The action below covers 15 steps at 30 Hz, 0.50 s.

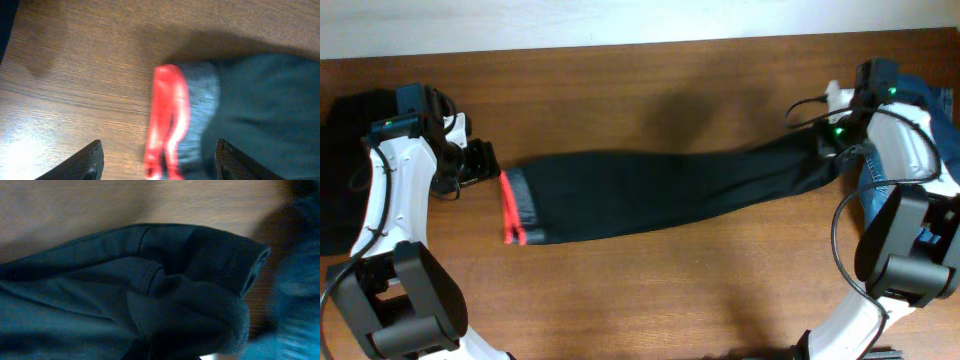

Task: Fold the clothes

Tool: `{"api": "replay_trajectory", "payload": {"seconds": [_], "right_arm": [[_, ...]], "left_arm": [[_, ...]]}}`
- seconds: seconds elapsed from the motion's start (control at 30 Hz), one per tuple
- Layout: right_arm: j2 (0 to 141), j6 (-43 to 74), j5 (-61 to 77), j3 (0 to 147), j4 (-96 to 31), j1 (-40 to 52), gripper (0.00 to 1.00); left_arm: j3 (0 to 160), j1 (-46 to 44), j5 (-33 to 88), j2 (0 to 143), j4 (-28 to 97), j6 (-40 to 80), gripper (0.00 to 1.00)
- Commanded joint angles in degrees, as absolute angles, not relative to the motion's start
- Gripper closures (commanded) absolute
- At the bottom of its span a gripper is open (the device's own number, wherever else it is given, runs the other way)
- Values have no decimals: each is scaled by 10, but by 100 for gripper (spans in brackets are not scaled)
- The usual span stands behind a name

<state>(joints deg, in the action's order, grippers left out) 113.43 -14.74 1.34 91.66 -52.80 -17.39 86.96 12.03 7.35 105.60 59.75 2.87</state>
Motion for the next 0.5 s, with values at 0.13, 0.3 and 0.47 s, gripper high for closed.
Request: {"api": "replay_trajectory", "payload": {"seconds": [0.13, 0.3, 0.47], "right_arm": [[1136, -136, -40, 939, -545, -189, 96], [1127, -136, -37, 977, -578, -161, 96], [1119, -136, -19, 1042, -652, -96, 96]], "left_arm": [[875, 121, 82, 1049, 599, 35, 29], [875, 122, 81, 1049, 599, 34, 28], [875, 122, 81, 1049, 593, 34, 28]]}}
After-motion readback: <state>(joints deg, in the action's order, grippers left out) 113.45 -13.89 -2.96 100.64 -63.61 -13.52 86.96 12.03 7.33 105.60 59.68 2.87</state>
